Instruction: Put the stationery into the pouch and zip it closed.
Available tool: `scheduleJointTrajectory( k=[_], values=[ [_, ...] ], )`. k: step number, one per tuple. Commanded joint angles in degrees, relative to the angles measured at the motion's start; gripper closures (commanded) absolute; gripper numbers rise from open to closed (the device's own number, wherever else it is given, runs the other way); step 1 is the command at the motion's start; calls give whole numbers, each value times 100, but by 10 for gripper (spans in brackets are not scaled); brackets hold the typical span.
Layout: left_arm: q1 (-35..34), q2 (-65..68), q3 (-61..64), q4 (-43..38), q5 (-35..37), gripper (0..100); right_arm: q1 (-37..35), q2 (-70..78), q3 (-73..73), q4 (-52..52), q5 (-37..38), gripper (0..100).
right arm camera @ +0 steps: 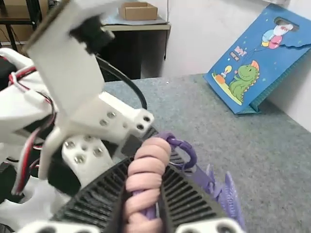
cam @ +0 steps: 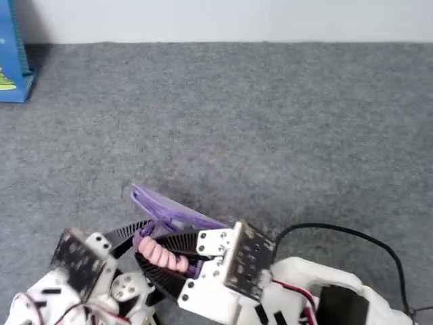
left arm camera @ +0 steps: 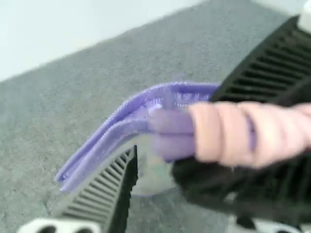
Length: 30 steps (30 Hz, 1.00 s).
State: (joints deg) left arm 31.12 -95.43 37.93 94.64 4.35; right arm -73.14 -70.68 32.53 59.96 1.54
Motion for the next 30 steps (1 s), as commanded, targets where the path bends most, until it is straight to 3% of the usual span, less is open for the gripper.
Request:
scheduleJointTrajectory(
  k=[1, 8, 15, 30],
  values=[
    [-53, -607, -4, -97, -62, 690, -101, -286, -62, 101, 62, 991],
    [-1530, -686, 4, -70, -677, 688, -136, -347, -62, 330, 53, 991],
    [-1248, -440, 4, -35, -782, 688, -347, -251, -62, 277, 53, 991],
    [-1257, -466, -655, 114, -765, 688, 1165, -40, -53, -365, 9, 991]
  ],
)
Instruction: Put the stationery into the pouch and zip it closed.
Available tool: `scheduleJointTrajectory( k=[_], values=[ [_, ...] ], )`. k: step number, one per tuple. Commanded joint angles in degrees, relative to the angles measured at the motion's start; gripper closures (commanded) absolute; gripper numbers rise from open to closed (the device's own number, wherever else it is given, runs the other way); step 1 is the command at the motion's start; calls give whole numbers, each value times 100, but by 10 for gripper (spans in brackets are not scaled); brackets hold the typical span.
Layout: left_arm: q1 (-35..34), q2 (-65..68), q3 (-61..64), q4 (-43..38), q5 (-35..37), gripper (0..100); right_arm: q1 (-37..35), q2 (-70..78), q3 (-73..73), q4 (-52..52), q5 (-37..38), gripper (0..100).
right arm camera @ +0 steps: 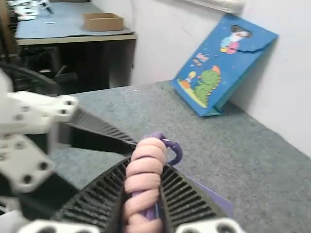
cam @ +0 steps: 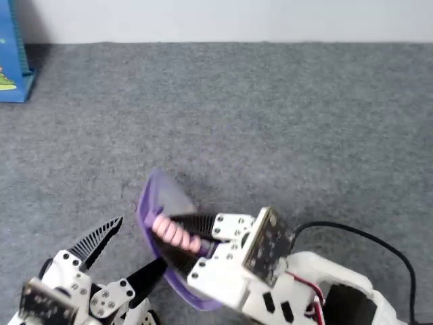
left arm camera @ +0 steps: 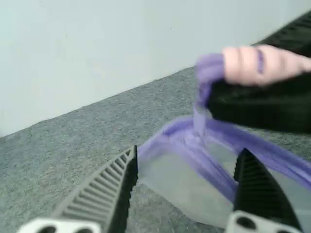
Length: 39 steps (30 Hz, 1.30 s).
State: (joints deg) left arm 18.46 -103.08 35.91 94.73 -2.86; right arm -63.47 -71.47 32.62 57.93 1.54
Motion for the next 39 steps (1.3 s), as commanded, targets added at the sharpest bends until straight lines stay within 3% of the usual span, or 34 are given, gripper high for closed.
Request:
scheduleJointTrajectory(
  k=[1, 18, 27, 32, 36, 39],
  values=[
    [9, 299, -558, 167, -44, 688, 207, 40, -62, -145, 9, 991],
    [-26, 299, -989, 527, -88, 690, 215, -22, -70, -110, 53, 991],
    [-1336, 299, -971, 501, -369, 690, 215, -470, -70, 48, 53, 991],
    [-1327, 299, -567, 369, -369, 690, 92, -462, -70, -13, 53, 991],
    [-1301, 299, 101, 53, -369, 690, -593, -462, -70, 22, 53, 991],
    [-677, 299, 312, 9, -360, 690, -936, -374, -70, 22, 53, 991]
  ],
)
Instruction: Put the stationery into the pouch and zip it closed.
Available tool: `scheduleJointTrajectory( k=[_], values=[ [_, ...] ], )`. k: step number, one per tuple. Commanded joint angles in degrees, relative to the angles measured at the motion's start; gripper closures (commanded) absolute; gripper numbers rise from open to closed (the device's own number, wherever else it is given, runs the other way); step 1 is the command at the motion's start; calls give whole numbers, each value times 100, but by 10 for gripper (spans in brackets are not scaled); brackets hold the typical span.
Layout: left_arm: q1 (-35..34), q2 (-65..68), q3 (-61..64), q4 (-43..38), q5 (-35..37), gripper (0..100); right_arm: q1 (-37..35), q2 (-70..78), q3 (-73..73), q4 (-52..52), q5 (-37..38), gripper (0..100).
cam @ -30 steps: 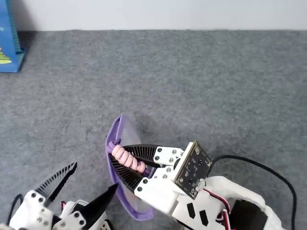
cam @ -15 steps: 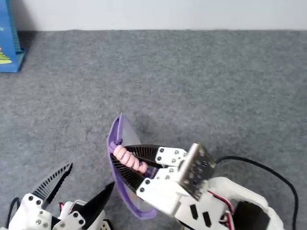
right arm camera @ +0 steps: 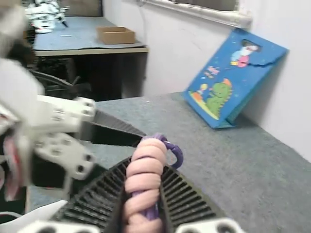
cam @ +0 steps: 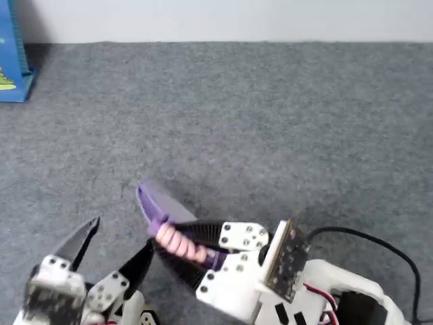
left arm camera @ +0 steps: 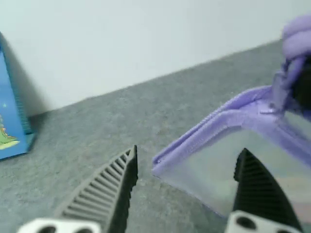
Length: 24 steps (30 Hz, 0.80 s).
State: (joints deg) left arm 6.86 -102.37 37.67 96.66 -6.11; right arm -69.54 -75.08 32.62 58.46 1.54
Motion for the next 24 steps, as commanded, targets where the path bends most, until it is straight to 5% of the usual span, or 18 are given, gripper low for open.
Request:
scheduleJointTrajectory(
  k=[1, 5, 13, 24],
  values=[
    [791, 229, 136, -158, -35, 690, -409, 92, -70, -13, 44, 991],
    [1618, 246, 154, -237, -9, 690, -831, 435, -70, -4, 26, 991],
    [1626, 237, 154, -352, -9, 690, -1402, 514, -70, 558, 44, 991],
    [1662, 229, 145, 35, -44, 734, -743, 497, -835, 760, 53, 991]
  ],
)
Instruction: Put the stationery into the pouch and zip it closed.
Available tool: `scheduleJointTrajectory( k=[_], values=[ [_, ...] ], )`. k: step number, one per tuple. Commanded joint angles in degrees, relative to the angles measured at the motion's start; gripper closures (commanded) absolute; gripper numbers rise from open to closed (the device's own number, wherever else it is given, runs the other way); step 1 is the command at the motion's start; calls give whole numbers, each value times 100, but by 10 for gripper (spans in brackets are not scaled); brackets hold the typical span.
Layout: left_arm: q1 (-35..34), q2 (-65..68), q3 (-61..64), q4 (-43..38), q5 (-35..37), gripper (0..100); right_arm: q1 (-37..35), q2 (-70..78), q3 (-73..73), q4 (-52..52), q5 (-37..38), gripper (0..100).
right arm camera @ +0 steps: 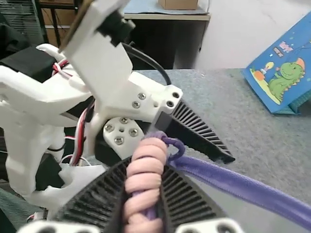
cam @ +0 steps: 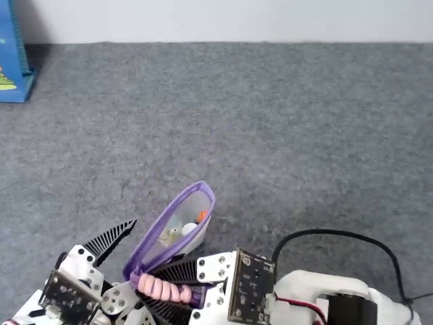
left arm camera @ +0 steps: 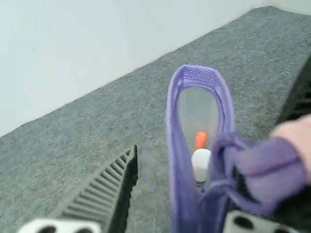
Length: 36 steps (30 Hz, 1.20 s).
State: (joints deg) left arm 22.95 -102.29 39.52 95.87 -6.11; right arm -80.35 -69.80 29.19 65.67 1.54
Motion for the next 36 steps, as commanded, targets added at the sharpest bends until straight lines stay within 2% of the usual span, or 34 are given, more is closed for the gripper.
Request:
scheduleJointTrajectory(
  k=[1, 13, 20, 26, 29, 36],
  values=[
    [53, 220, -66, 158, -44, 737, 453, -31, -527, 48, 53, 991],
    [62, 211, -84, 167, -44, 742, 585, -31, -527, 48, 44, 991],
    [62, 211, -84, 167, -44, 908, 980, -31, -519, 48, 9, 991],
    [62, 211, -84, 167, -44, 986, 1182, -31, -510, 22, 9, 991],
    [62, 211, -84, 167, -44, 988, 1692, 13, -510, -13, 0, 991],
    [62, 211, -84, 167, -18, 991, 3512, 48, -501, -13, -404, 991]
  ],
)
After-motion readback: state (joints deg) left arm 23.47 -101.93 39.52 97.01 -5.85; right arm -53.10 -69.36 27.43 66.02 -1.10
